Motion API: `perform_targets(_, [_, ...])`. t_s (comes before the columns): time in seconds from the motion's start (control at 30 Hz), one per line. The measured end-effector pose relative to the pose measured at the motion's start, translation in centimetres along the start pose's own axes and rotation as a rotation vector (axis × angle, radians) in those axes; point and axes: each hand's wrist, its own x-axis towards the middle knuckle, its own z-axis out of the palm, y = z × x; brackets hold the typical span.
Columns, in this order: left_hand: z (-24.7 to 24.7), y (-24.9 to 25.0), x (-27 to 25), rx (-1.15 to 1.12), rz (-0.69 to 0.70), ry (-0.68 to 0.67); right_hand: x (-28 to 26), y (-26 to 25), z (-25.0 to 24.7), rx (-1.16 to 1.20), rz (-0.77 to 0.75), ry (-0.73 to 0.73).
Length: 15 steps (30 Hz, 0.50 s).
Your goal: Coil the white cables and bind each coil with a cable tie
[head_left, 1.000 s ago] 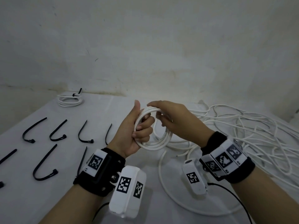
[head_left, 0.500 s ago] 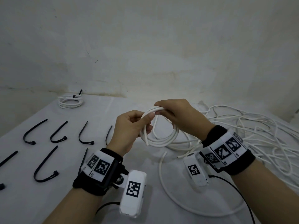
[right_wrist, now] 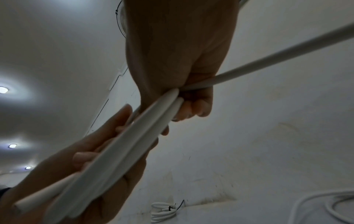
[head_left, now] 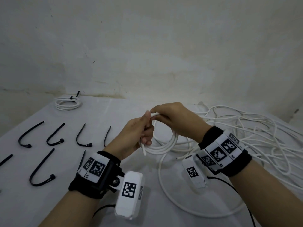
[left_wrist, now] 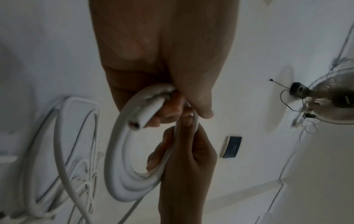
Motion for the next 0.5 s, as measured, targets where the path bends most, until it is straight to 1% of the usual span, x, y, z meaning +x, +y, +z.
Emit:
perform_targets(0.07, [0.1,0.0,0.0,-0.05,0.003,-0.006,0.2,-0.3,-0.3,0.014,0.001,-0.01])
perform_targets(0.13, [-0.1,0.1,0.1,-0.106,0.02,0.019,-0.1,-0.5,-1.0,0.057,0.032,0.002])
perform_targets(0.17, [-0.3,0.2,0.2,-0.148,0.03,0.047,-0.4,-0.3,-1.4,0.106,0.078,0.024])
perform_targets(0.23, [-0.9,0.5,0.6,-0.27,0.059,0.116,-1.6,1.1,-2.5,0.223,0.236,0.035])
perform_targets(0.3, [-1.8,0.9,1.0,-0.398,0.1,0.184,-3.3,3.0,-3.7,0.306,0.378,-0.041])
perform_targets(0.37, [-2.7,1.2,1.2,-0.483,0.139,0.242,-5.2,4.8,-4.7,0.393,0.472,-0.141])
perform_targets(0.4, [-3.0,1.2,1.2,-0.506,0.152,0.264,-6.0,5.4,-5.1,0.44,0.514,-0.165])
perform_targets(0.43, [-3.1,1.1,1.3,-0.521,0.162,0.279,-6.7,5.8,-5.5,0.476,0.546,-0.16])
perform_targets(0.5, [-3.2,0.8,1.4,-0.541,0.175,0.291,-7.5,6.3,-6.3,0.482,0.557,-0.061])
